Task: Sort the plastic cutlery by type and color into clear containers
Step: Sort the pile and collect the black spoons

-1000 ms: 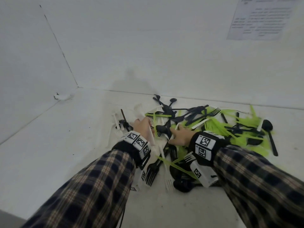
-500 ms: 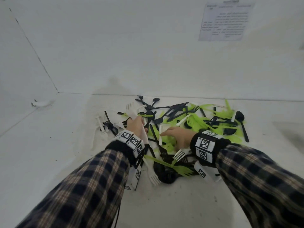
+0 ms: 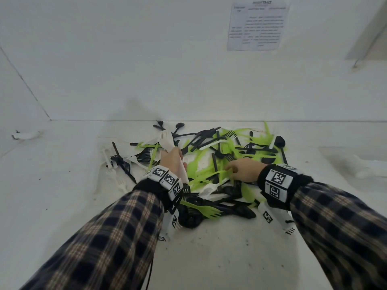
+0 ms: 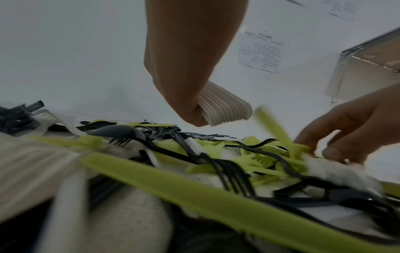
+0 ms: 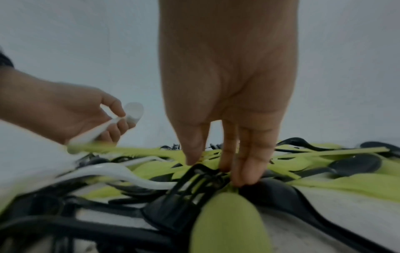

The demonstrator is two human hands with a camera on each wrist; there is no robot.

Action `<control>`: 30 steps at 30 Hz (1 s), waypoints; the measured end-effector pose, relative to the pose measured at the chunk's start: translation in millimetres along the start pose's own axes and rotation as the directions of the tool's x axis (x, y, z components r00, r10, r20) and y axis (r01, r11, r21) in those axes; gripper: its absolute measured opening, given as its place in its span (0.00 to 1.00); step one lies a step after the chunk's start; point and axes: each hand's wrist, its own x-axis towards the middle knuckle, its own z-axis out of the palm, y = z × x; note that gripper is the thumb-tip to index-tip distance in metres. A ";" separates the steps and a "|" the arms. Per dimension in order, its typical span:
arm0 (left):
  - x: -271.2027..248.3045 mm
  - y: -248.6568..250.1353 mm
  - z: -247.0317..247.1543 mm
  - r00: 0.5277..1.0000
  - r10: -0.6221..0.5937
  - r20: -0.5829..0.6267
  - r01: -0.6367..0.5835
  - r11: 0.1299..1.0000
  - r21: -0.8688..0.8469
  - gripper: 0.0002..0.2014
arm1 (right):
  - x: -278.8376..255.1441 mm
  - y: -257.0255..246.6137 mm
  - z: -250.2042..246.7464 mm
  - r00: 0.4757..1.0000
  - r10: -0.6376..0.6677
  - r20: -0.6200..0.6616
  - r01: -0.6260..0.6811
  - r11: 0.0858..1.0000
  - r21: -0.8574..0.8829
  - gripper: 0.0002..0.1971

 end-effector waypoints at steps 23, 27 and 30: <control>-13.4 6.8 8.6 0.994 0.012 -0.105 -0.019 0.998 -0.064 0.08 | -15.2 27.2 32.5 0.915 -0.403 -0.024 0.393 0.903 -0.172 0.17; -16.4 6.7 -0.2 0.982 0.046 -0.184 -0.060 0.996 -0.069 0.12 | -10.3 37.0 30.1 0.938 -0.301 -0.174 0.295 0.954 -0.061 0.13; -21.1 1.8 -3.3 0.976 0.063 -0.211 -0.074 0.996 -0.048 0.13 | -14.7 44.6 20.9 0.956 -0.219 -0.193 0.233 0.971 0.051 0.16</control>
